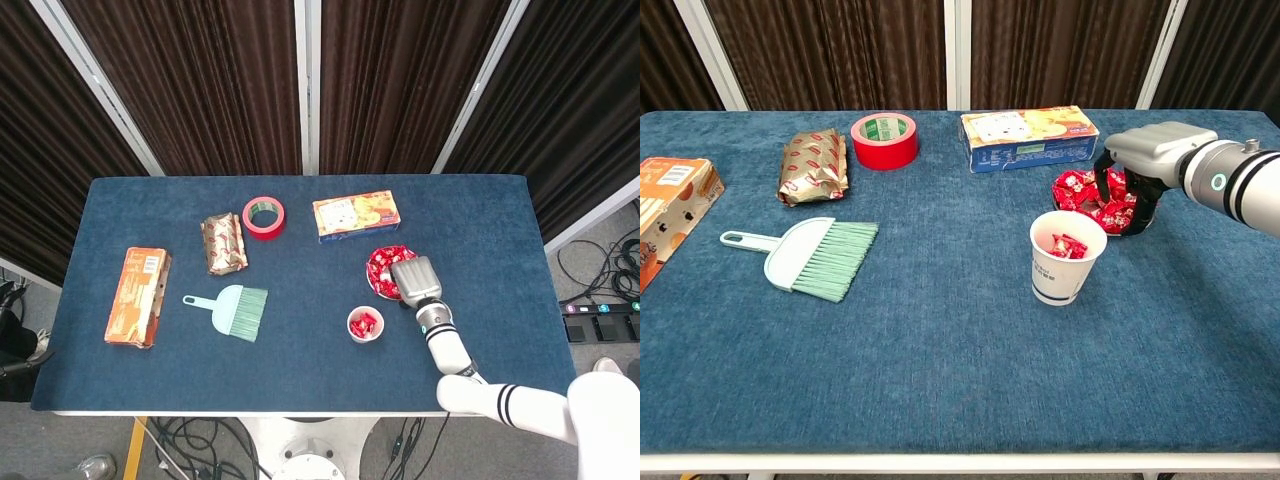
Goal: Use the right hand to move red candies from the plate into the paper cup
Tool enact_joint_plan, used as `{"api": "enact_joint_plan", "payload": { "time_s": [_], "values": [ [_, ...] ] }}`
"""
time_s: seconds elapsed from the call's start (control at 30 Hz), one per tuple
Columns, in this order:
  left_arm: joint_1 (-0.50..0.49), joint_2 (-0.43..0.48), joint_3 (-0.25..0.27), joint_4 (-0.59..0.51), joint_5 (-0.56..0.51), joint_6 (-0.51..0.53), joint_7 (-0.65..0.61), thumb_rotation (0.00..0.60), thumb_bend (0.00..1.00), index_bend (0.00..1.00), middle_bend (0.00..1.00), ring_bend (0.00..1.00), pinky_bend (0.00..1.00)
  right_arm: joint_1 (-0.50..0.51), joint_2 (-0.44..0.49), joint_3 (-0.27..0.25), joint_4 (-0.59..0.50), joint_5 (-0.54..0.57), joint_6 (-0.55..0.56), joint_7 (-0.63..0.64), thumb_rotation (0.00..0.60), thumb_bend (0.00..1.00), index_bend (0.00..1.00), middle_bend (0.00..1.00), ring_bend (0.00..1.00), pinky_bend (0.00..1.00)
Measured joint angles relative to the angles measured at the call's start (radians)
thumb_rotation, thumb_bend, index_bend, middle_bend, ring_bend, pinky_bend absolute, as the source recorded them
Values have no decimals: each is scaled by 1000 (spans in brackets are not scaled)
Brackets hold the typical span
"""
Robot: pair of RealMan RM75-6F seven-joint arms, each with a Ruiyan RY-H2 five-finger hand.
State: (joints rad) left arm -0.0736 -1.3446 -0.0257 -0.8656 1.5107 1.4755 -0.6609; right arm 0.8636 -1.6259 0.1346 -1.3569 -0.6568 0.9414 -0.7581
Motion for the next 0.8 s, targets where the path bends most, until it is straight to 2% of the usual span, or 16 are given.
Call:
{"api": "enact_joint_plan", "payload": {
  "time_s": [0.8],
  "values": [
    [0, -5, 3, 12, 0, -9, -11, 466, 92, 144, 137, 54, 191, 28, -22, -1, 52, 104, -35, -34, 600, 86, 474, 1000, 1000, 931]
  ]
}}
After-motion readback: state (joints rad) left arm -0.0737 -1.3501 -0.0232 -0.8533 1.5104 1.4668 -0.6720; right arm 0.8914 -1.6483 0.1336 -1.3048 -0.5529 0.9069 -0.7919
